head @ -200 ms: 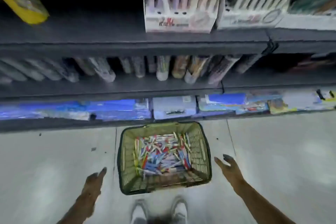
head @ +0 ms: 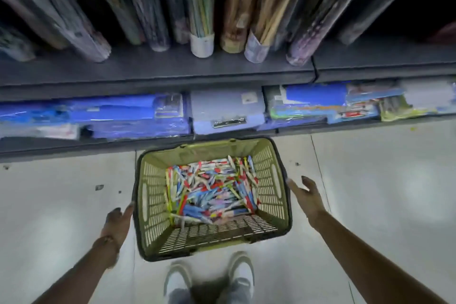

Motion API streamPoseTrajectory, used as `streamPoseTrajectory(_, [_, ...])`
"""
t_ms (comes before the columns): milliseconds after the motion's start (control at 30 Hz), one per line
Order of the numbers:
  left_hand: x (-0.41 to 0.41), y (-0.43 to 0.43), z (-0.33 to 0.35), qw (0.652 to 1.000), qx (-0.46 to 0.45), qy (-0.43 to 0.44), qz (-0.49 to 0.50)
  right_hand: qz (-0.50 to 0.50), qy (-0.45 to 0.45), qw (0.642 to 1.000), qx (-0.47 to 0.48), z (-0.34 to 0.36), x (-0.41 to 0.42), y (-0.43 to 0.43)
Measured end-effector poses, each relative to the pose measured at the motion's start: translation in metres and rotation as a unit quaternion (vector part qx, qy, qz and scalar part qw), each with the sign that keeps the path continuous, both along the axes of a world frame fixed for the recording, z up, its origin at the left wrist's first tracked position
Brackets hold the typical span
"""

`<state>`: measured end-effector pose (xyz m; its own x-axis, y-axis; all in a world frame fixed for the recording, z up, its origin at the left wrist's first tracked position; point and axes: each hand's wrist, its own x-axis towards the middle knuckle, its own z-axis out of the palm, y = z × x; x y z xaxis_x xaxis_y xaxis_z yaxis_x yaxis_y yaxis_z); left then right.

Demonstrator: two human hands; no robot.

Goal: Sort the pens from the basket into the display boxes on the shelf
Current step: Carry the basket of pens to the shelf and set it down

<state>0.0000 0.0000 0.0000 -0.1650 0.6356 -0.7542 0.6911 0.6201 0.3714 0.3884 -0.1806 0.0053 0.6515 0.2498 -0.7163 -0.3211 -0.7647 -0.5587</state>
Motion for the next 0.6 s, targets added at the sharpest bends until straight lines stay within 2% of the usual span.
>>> streamPoseTrajectory(133, [0.009, 0.001, -0.062, 0.999, -0.007, -0.027, 0.024, -0.093, 0.038, 0.993, 0.059, -0.066, 0.008, 0.007])
streamPoseTrajectory(267, [0.006, 0.000, -0.095, 0.995, 0.022, -0.041, 0.087, -0.041, 0.062, 0.996, 0.050, -0.099, 0.008, 0.006])
streamPoseTrajectory(367, [-0.001, 0.003, -0.104, 0.989, -0.003, -0.064, 0.136, -0.046, 0.086, 0.993, 0.068, -0.101, 0.009, -0.004])
streamPoseTrajectory(500, [0.012, 0.000, -0.081, 0.996, -0.033, -0.011, 0.086, -0.081, 0.098, 0.990, 0.058, -0.076, 0.001, -0.054])
streamPoseTrajectory(600, [0.050, -0.017, -0.038, 1.000, -0.019, 0.008, -0.008, -0.136, 0.103, 0.985, 0.016, -0.040, -0.012, -0.122])
